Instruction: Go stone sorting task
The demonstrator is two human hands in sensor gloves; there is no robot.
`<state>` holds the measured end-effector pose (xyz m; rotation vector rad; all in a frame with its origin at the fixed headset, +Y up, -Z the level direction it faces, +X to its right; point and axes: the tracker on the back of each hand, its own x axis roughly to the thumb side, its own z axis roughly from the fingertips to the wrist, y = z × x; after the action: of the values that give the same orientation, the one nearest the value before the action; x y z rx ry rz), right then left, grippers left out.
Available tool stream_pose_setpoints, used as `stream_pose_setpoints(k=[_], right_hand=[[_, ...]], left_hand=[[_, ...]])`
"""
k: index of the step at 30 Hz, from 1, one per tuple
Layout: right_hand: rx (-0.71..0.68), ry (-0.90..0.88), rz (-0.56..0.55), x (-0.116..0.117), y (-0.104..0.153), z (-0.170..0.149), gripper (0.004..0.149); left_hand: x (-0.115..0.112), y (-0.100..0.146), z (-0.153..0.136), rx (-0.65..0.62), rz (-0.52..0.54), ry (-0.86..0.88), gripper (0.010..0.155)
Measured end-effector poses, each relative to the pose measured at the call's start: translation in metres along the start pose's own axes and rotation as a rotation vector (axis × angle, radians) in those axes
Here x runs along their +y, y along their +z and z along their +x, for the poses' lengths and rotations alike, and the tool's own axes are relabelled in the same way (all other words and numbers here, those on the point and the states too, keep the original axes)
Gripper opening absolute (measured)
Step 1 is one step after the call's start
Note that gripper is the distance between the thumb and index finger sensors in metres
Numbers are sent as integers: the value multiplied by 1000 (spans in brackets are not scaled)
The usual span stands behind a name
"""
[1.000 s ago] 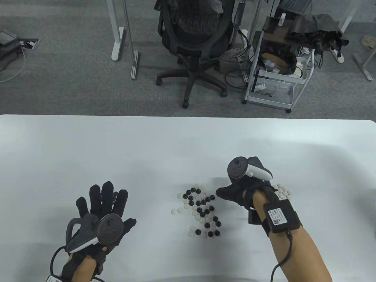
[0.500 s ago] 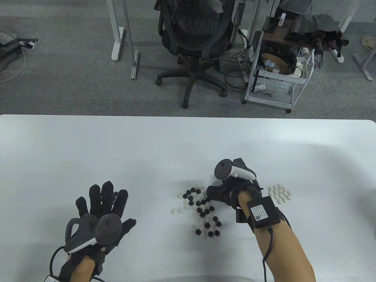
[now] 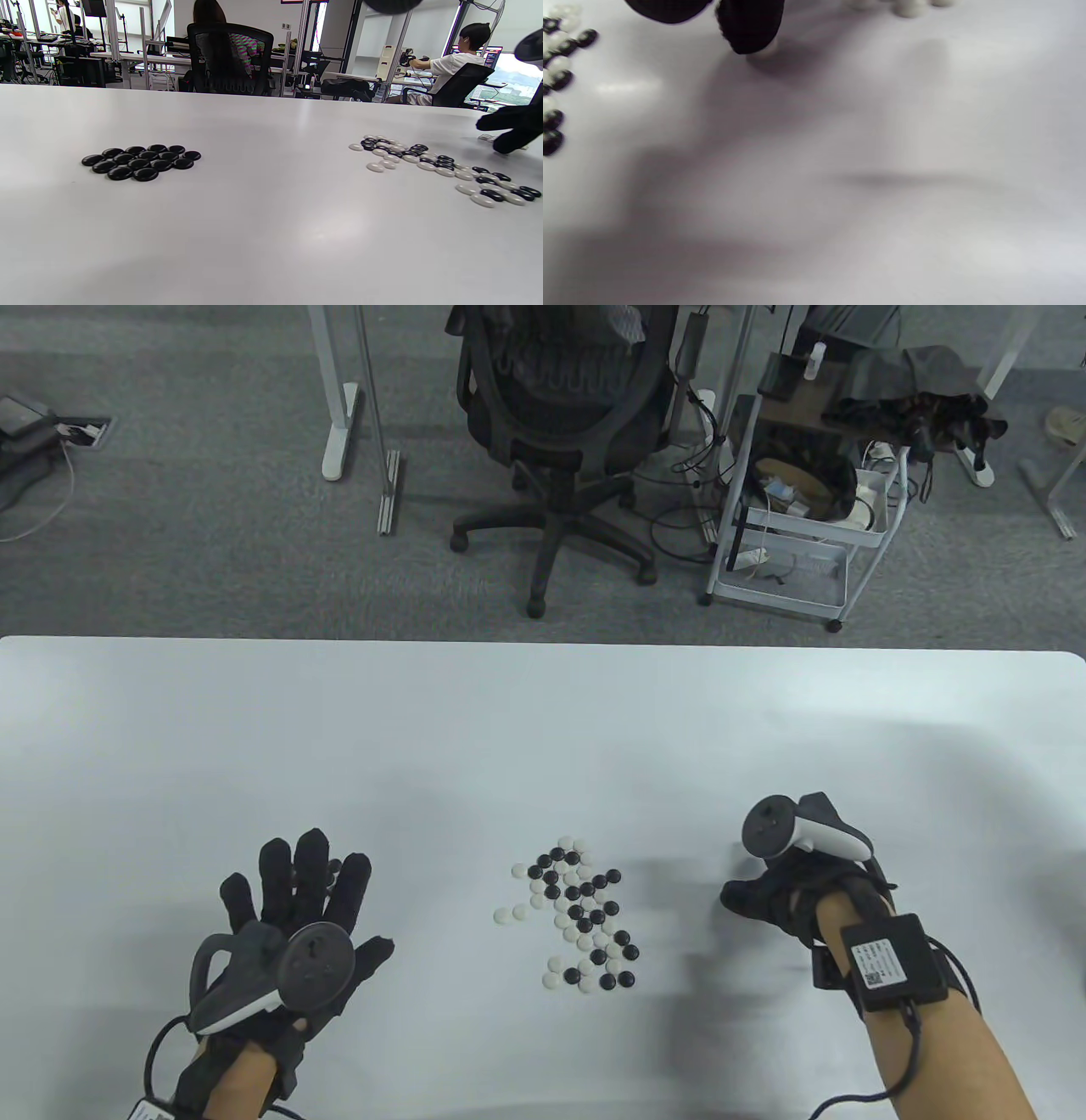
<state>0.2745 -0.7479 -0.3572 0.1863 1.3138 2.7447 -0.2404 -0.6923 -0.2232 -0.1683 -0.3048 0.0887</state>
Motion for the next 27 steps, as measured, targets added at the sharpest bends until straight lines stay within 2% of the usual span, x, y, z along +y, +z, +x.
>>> stream_pose_setpoints(k=[7,13,16,20,23,27], right_hand=[[89,2,-13,15,12,-39,61],[79,-53,-19,15,11,-41,67],[-76,-191,-105,-3,21,-25,68],[-173,-237,-156,-28,27,5,68],[-236,-244,-131,-41,16,45,66],[-290,-182,-84,-45,-7,99,65]], left_hand=[[-2,-2,0,4,-15,-5,78],[-2,-3,1,8,-17,-4,78],[-1,-2,1,6,-9,-2,78],[-1,-2,0,6,-10,-1,78],[-1,-2,1,5,-10,-1,78],[0,-1,0,5,-3,2,78]])
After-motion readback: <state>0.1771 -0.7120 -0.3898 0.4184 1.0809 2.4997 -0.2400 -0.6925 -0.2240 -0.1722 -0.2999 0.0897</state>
